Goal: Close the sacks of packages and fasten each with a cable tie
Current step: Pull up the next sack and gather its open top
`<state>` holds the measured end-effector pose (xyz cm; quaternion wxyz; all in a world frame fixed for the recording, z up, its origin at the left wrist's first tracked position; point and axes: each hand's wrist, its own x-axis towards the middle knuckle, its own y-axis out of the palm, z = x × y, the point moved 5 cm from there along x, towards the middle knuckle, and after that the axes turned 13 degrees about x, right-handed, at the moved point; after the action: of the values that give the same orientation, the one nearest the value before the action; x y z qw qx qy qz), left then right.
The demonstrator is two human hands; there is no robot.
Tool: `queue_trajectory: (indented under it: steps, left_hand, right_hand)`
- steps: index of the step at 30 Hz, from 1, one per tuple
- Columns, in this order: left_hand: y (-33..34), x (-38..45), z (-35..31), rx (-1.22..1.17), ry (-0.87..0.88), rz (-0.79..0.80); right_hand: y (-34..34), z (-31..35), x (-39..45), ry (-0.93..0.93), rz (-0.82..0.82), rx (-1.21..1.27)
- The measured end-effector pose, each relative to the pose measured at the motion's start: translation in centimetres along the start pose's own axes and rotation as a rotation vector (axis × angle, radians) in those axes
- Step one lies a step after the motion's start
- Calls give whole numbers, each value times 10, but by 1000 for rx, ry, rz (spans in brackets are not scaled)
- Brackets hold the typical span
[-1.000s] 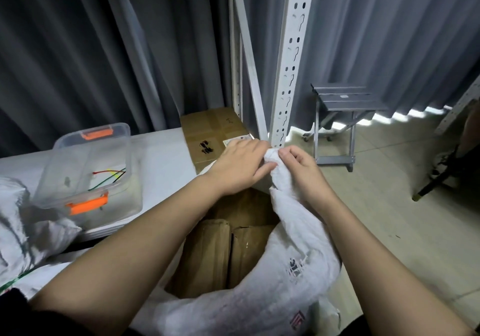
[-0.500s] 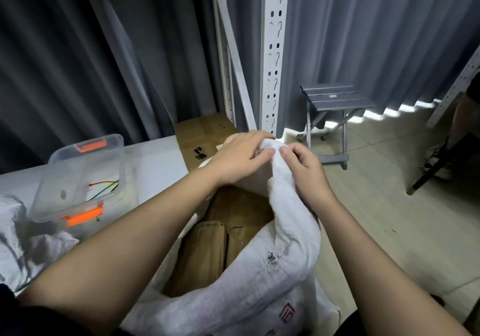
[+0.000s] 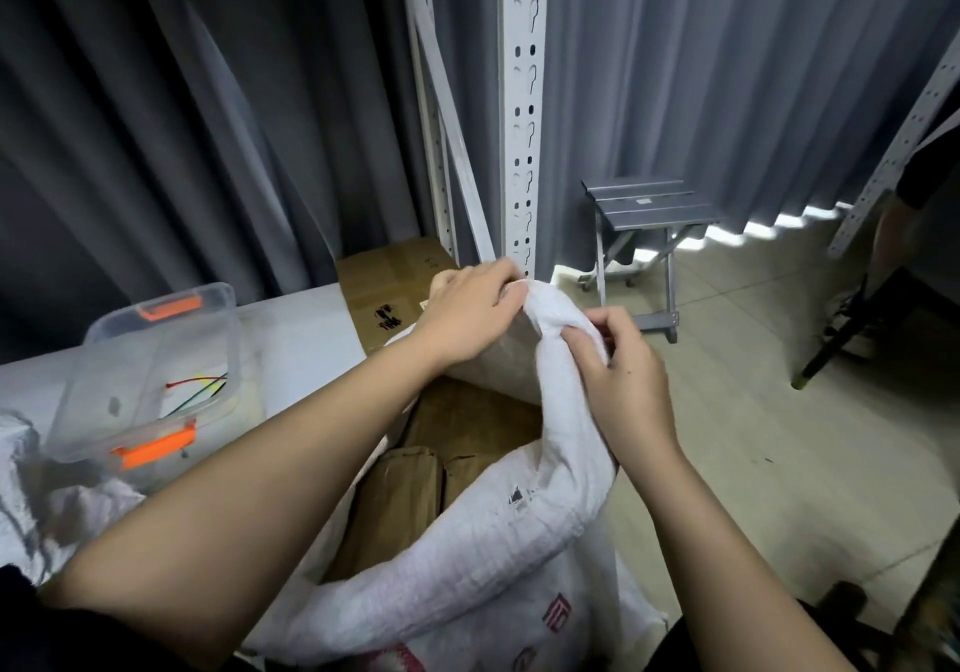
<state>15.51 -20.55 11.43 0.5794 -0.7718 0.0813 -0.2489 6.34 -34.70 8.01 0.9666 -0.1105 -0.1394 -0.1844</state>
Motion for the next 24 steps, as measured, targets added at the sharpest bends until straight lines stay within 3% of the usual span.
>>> queue_trajectory:
  steps: [2,5,8,12,14,20,24]
  left_hand:
    - [-12,-4,-17,-100,204,-15]
    - [-16,-14,-33,52,384,5]
    - [-15,-14,-34,148,289,13]
    - [-13,-9,-33,38,159,51]
    - [-14,-7,-31,-41,97,77]
    - [-21,-9,-36,52,51,78]
    - [-48,-41,-48,-177,-50,-149]
  right_hand:
    - [-2,9,1,-56,12,170]
    - [-3,18,2,-2,61,426]
    - [-2,15,-1,113,81,568]
    - [-6,2,-17,152,-18,263]
    - [-10,3,-22,127,-70,244]
    - [-11,15,-30,225,-59,683]
    - [-9,25,-34,164,-71,796]
